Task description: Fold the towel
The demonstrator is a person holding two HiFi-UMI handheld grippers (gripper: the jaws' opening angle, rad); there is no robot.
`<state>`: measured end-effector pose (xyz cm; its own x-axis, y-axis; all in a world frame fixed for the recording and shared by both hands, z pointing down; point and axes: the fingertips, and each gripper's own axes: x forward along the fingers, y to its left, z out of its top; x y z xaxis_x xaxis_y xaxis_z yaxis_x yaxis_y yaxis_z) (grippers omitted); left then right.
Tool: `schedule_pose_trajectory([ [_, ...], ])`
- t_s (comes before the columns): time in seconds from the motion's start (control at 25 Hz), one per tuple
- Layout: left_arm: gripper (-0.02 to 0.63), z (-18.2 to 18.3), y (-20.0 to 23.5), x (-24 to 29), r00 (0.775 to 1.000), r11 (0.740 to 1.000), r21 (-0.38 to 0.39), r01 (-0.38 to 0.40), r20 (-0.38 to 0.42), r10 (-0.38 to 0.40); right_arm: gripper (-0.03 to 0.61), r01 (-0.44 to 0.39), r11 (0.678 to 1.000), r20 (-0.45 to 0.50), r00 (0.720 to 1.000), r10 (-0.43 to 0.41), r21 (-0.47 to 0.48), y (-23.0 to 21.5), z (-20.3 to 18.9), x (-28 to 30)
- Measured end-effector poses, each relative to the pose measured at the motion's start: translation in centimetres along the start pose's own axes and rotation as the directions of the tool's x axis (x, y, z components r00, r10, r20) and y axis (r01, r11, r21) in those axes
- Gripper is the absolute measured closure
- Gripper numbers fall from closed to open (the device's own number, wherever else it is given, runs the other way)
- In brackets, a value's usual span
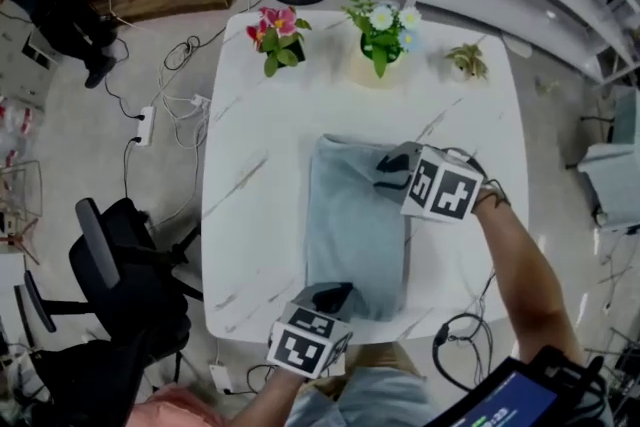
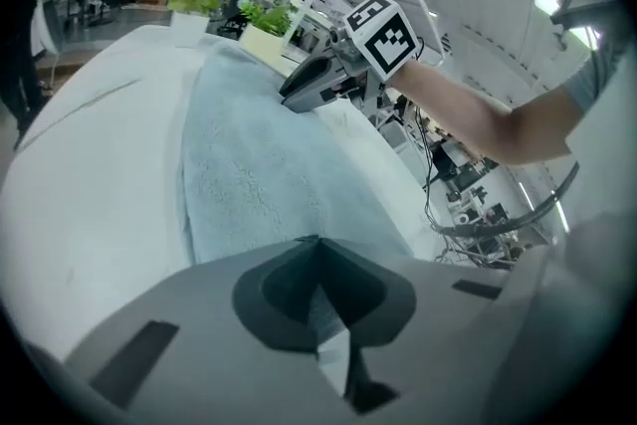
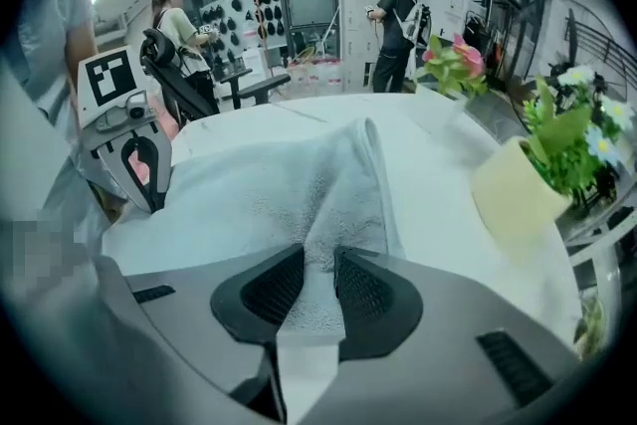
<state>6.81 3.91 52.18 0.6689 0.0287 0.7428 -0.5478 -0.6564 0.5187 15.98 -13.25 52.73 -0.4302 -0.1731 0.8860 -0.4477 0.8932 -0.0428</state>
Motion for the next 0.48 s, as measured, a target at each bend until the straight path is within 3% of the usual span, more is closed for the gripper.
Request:
schedule_pose_trajectory([
  [0.24, 0.606, 0.8, -3.7, 2.9, 0.997, 0.996, 0.056, 0.065, -0.051, -0.062, 0.463, -0.001, 0.998, -0.077, 0.997, 0.006, 0.062, -0.3, -5.5, -2.8],
  [0.48, 0.606, 1.2, -4.1, 2.9, 0.997, 0.996, 0.048, 0.076, -0.035, -0.075, 0.459, 0.01, 0.998, -0.034, 0.999, -0.008, 0.069, -0.3, -5.5, -2.9],
])
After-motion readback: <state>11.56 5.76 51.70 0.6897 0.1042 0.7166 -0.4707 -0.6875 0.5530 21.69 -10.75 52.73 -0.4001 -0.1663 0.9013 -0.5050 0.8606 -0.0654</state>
